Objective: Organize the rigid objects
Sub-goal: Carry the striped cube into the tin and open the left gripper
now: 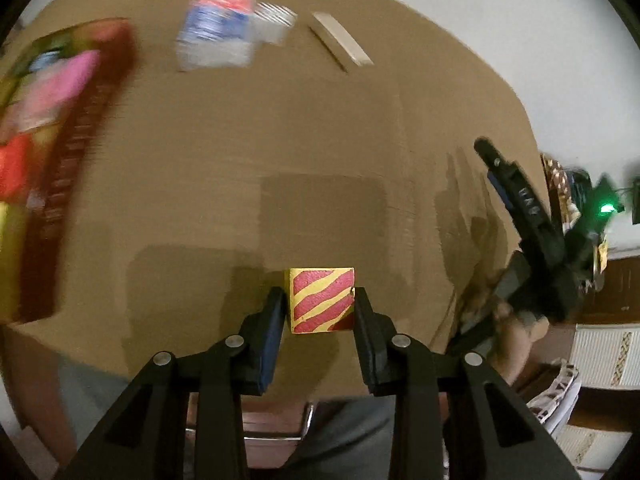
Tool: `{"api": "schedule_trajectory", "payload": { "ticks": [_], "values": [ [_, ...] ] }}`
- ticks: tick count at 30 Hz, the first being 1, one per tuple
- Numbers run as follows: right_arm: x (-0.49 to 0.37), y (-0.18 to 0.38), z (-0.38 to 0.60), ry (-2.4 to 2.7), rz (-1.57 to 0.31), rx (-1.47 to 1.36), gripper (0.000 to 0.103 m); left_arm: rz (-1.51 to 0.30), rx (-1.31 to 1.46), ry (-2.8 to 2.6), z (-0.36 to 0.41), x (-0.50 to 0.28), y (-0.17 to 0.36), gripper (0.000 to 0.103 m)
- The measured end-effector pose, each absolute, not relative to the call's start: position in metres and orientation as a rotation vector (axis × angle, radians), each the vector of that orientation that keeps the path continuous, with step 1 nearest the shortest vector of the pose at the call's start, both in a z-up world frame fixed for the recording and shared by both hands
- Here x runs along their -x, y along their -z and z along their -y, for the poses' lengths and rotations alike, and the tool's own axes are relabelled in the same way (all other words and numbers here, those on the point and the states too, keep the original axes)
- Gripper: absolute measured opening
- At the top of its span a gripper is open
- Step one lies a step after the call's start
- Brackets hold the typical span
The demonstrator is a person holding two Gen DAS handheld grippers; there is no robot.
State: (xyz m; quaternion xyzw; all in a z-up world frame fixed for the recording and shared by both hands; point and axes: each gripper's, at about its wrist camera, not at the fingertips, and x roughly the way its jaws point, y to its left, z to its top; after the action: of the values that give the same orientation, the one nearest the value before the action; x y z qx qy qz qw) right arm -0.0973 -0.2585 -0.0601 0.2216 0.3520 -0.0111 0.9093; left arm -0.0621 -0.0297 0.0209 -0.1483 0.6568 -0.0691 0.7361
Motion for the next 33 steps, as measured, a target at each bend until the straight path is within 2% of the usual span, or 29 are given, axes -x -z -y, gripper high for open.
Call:
{"api": "schedule_trajectory", "payload": {
  "ticks": [6,10,19,33],
  "values": [
    [0.092,0.064,0.255,0.044,-0.752,-0.444,0.060,-1.302,0.273,-0.047,-0.102,0.057,-0.077,0.030],
    [0.087,0.067,0.252,0.056,-0.773,-0.431,0.060,-1.326,0.197,-0.087,-0.150,0.036,-0.072,0.030],
    [0.077,0.074,0.243,0.064,-0.808,-0.414,0.060,-1.421,0.198,-0.056,-0.157,0.006,-0.008,0.030],
    [0.074,0.077,0.240,0.069,-0.818,-0.403,0.060,-1.357,0.188,0.011,-0.149,-0.021,0.006,0.030]
  ]
}}
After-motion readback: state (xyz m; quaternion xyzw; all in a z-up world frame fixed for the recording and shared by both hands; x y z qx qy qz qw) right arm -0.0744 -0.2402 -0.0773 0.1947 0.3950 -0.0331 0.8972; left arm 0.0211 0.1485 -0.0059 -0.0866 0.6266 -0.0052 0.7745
